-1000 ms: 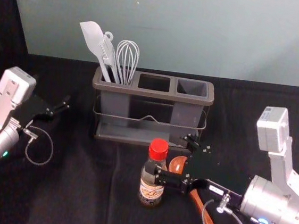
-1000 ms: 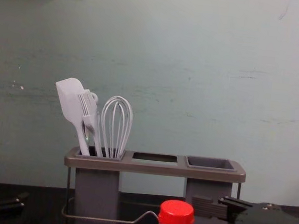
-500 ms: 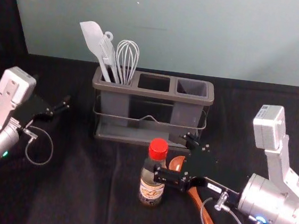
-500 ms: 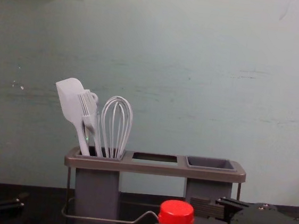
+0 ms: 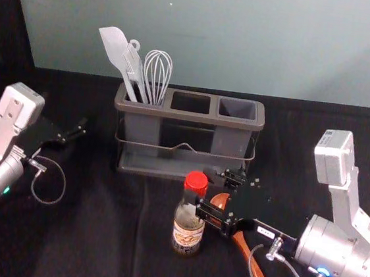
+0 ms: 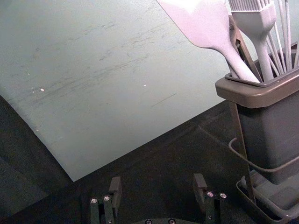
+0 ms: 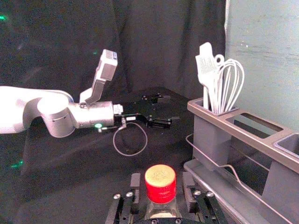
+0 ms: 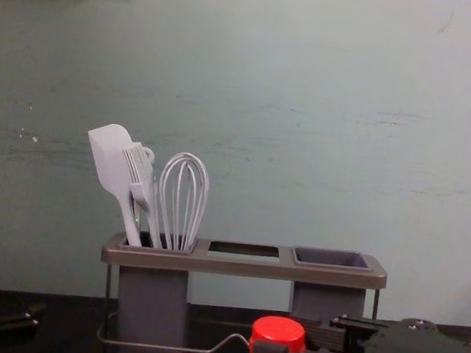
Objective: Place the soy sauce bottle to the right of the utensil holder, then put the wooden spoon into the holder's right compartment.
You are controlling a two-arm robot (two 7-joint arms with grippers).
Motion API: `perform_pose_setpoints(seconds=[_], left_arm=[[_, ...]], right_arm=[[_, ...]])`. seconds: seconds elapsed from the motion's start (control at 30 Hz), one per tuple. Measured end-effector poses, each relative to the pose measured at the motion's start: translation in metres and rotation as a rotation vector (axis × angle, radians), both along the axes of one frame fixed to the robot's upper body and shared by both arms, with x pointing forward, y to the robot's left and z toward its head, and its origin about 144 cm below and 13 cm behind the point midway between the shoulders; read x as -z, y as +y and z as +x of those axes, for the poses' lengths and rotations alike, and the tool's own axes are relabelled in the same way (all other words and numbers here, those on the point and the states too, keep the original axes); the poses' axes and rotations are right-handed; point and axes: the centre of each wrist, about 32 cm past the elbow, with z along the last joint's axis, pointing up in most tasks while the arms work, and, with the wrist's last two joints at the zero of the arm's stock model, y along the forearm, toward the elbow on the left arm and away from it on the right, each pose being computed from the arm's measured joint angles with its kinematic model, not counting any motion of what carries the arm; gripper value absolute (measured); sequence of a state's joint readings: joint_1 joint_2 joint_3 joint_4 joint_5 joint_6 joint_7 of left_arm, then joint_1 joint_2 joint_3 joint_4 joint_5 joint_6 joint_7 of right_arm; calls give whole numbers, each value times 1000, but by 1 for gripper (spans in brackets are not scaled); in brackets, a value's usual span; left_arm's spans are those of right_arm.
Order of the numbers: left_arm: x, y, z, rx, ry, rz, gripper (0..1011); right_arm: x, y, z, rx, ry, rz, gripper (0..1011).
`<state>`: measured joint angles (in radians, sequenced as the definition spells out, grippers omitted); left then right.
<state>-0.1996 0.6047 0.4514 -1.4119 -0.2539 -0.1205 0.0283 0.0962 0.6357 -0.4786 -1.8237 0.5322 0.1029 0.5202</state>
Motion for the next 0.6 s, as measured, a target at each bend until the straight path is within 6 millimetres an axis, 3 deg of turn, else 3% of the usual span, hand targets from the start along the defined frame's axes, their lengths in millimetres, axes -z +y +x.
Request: perform_pose_setpoints(seconds=[0.23,0.6], left_arm=[[0,0,0,0,0,0,1005],[0,0,0,0,0,0,1005]], right_arm=[[0,0,0,0,-1,1,383],[0,0,0,-1,0,1,372]])
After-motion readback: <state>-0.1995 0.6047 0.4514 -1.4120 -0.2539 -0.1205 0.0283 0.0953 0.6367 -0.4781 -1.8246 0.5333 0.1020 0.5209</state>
